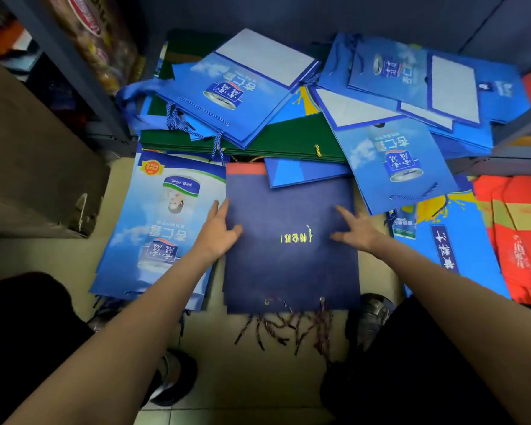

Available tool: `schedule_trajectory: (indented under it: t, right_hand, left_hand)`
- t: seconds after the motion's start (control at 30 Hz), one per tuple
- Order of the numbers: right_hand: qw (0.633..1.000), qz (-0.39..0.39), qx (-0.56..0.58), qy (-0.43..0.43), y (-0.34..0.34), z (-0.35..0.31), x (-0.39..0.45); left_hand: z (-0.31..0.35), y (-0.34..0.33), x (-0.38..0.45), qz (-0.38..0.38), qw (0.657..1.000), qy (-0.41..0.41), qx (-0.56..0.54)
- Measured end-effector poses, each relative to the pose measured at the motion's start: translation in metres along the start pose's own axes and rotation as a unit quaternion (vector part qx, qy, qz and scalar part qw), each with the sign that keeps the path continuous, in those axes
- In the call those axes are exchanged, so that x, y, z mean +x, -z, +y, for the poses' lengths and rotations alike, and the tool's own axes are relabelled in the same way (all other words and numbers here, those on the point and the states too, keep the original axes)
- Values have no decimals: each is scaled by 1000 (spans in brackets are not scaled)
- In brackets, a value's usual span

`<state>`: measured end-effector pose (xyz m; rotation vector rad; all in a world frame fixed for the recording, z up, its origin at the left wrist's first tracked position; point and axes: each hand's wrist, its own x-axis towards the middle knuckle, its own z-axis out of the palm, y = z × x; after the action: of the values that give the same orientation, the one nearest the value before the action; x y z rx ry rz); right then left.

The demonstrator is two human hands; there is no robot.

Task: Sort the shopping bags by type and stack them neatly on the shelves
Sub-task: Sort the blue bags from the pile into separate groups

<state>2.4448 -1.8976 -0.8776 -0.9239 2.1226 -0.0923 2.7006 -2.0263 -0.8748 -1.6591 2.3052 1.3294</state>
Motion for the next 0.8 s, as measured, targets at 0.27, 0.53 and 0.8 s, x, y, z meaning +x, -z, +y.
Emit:
schedule_trajectory:
  t: [0.27,0.53,0.8]
  right_hand:
    - [999,-2,23,36,-18,3,-4]
    - [930,285,-209,104,32,-18,-2]
    - [928,220,-298,41,57,-41,-28]
  left_hand:
    - [-26,-30,-6,-110,983,-17,143]
    - [23,-18,3,16,995,-72,73]
    - [61,-2,-3,33,995,-80,-43]
